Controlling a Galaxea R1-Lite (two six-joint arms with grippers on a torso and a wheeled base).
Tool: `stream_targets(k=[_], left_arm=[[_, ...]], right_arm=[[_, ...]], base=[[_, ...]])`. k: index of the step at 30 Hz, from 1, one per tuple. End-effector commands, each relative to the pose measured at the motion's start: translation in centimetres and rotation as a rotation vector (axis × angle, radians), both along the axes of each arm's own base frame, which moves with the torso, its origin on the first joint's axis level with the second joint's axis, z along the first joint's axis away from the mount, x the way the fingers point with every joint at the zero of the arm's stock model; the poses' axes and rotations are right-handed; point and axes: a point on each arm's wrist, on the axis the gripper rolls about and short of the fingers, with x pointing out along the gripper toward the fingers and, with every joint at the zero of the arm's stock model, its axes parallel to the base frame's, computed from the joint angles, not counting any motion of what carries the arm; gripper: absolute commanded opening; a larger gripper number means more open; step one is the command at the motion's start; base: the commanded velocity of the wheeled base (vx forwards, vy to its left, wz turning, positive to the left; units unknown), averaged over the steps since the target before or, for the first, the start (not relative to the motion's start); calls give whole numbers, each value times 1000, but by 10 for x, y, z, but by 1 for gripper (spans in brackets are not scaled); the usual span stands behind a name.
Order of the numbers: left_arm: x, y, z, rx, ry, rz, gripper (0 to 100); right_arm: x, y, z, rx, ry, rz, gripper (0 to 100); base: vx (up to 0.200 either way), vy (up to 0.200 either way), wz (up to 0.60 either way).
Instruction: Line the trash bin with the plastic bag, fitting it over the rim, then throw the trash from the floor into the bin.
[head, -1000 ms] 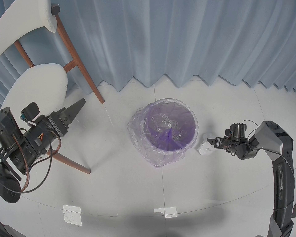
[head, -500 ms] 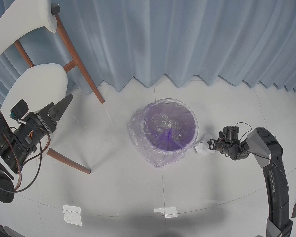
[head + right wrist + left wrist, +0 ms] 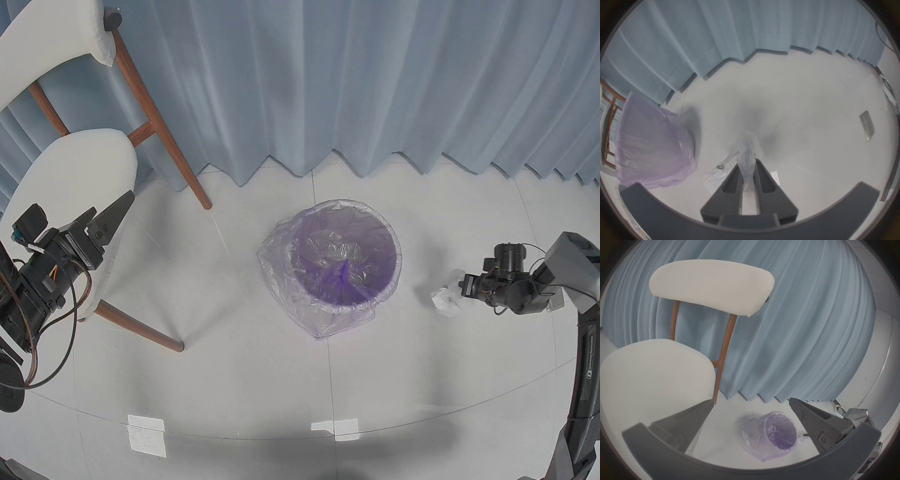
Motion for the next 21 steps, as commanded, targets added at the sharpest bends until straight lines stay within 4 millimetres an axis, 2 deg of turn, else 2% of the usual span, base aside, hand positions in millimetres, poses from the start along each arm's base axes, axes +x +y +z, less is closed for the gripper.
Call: stream_targets(k=[1, 2, 3, 4, 6, 7, 9, 10, 16, 21], left_arm=[[-12, 7, 6, 5, -40, 27, 100], [-14, 7, 6, 12, -43, 29, 100], [-15, 7, 6, 15, -46, 28, 100], [-19, 8, 6, 30, -56, 30, 100], [-24, 9, 6, 41, -64, 33, 100], [-26, 9, 6, 43, -69, 37, 100], [-26, 9, 7, 45, -71, 37, 100], [-35, 10, 9, 42, -89, 43, 100], [-64, 15, 1, 100, -118, 74, 100], [-88, 21, 6, 95, -177, 104, 100]], right_arm=[[-122, -28, 103, 11, -131, -73, 0], [-140, -26, 109, 11, -155, -70, 0], [-145, -25, 110, 11, -159, -69, 0], [-168, -21, 117, 11, -194, -56, 0], [-195, -15, 124, 9, -243, -40, 0], [-205, -12, 127, 8, -266, -27, 0], [-208, -11, 128, 8, -273, -24, 0], [-222, -6, 132, 5, -320, 12, 0], [-221, 23, 149, -20, -478, 147, 0], [-218, 69, 152, -2, -578, 339, 0]], base=[[0, 0, 0], [0, 0, 0], [0, 0, 0], [0, 0, 0], [0, 0, 0], [0, 0, 0], [0, 0, 0], [0, 0, 0], [0, 0, 0], [0, 0, 0]])
